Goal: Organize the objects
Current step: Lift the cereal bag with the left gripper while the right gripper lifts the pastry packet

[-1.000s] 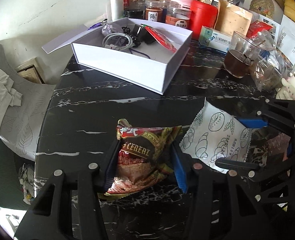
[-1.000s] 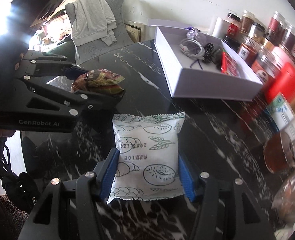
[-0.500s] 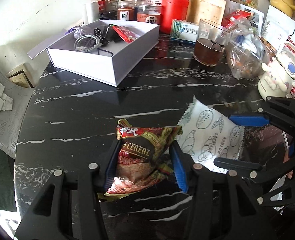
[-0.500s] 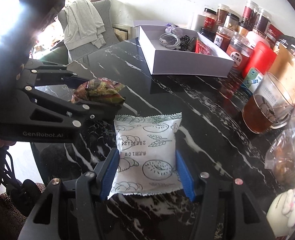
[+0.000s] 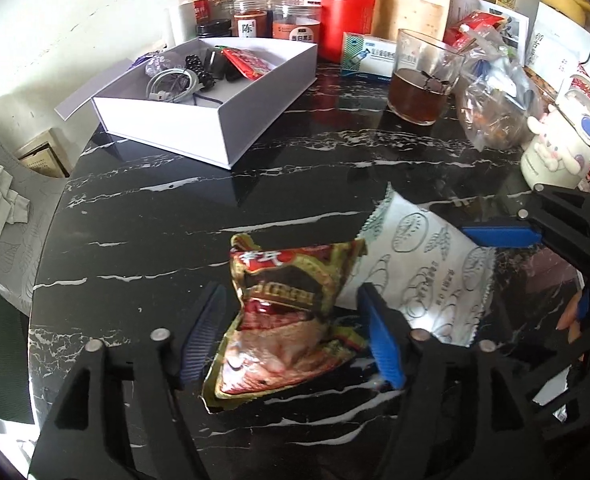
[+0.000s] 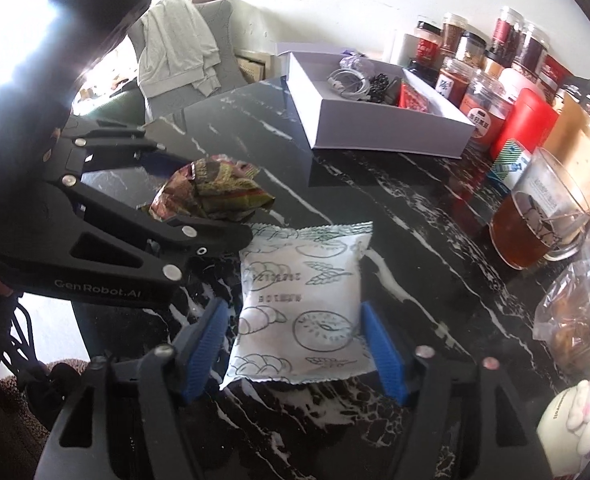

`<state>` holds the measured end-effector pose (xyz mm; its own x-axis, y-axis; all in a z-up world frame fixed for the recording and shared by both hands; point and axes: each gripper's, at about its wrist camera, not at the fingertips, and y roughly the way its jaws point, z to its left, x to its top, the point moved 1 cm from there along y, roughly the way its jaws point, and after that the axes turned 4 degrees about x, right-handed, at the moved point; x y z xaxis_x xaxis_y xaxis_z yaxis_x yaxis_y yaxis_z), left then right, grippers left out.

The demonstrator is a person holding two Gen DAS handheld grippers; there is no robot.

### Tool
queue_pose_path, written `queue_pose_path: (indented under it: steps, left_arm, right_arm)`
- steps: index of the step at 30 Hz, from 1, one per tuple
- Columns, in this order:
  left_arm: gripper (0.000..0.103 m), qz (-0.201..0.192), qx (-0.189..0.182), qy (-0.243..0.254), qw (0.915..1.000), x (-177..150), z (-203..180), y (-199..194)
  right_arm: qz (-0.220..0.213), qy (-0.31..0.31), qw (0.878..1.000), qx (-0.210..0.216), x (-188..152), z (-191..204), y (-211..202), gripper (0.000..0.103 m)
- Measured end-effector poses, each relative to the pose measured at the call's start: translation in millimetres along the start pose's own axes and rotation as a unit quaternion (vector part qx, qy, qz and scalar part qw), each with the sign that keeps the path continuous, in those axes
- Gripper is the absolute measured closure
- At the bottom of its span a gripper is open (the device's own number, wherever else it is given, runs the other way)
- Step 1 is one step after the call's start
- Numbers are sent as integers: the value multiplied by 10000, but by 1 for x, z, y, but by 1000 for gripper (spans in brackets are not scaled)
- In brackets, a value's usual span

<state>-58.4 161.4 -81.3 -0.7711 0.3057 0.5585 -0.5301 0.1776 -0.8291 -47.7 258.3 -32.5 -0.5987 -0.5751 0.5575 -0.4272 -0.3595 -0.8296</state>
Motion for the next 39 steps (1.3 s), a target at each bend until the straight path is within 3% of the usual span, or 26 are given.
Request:
queue_pose_path:
  steps: [9,14,17,22,24,26,39]
  left_arm:
    - [16,95,-117,-208,9997,-7,17,14]
    - [16,209,-238,-328,9990,-13,26,22]
    - [17,195,-42,1,9998,-18,20,22]
    - [30,30,21,76,10000,-22,18,19]
    - [61,-21,10,57,10000,-21,19,16]
    - [68,12,14,47,10000,-19,21,15]
    - [74,39,-83,9,10000,-17,17,9]
  right_arm:
    - [167,98,9998,-34,2,-7,23,28]
    - [132,251,9996,80,1,-13,29,28]
    - [72,363,9991,218,0,-17,31,28]
    - [-49,387,9989,269,-1,-18,31,31]
    - [-75,370,9989,276,-1,-17,31,35]
    - [-89,359,9989,270,-1,-16,30,40]
    - [-193,464,9980,394,1,-18,21,46]
